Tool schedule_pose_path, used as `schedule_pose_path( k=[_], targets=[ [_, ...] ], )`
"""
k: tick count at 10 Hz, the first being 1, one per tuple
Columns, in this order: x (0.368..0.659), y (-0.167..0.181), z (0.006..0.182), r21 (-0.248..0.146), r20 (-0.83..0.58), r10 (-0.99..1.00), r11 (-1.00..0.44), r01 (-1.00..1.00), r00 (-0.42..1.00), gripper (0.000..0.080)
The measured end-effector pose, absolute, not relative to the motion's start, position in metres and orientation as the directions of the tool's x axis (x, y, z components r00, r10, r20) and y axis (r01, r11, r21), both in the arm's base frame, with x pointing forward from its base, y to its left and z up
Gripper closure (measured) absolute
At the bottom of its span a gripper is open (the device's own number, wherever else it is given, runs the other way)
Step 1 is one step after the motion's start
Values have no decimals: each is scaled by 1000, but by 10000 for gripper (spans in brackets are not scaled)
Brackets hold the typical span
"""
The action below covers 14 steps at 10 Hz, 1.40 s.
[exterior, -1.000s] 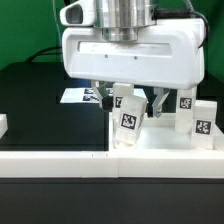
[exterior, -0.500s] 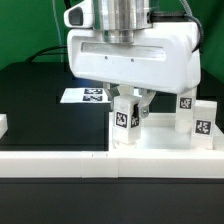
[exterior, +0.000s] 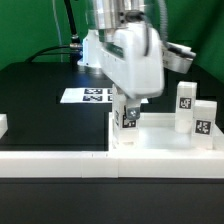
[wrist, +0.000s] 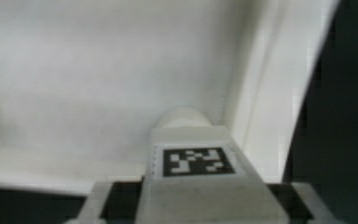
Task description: Assemble square table
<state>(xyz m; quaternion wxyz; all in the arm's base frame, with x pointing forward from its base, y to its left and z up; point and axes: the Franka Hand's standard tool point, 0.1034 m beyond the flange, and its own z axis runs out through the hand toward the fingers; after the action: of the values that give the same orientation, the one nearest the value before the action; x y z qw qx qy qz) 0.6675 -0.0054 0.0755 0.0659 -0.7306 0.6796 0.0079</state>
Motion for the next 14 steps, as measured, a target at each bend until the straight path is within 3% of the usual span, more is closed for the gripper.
schedule_pose_path(
  k=[1, 2, 4, 5, 6, 7, 8, 11, 14],
  targets=[
    [667, -5, 74, -112, -129, -985, 125, -986, -110, 512],
    [667, -4, 73, -120, -145, -966, 231, -966, -213, 512],
    [667, -4, 73, -120, -149, -959, 261, -958, -242, 503],
    [667, -4, 73, -125, -141, -973, 201, -972, -183, 503],
    [665, -3, 74, -122, -129, -990, 67, -990, -51, 323],
    [664, -2, 76, -110, -99, -985, -131, -985, 142, 323],
    [665, 3, 78, -106, -68, -955, -281, -954, 289, 184],
    [664, 3, 77, -113, -41, -877, -473, -874, 479, 151],
    [668, -7, 80, -82, 45, -535, -844, -531, 844, 150]
  ],
)
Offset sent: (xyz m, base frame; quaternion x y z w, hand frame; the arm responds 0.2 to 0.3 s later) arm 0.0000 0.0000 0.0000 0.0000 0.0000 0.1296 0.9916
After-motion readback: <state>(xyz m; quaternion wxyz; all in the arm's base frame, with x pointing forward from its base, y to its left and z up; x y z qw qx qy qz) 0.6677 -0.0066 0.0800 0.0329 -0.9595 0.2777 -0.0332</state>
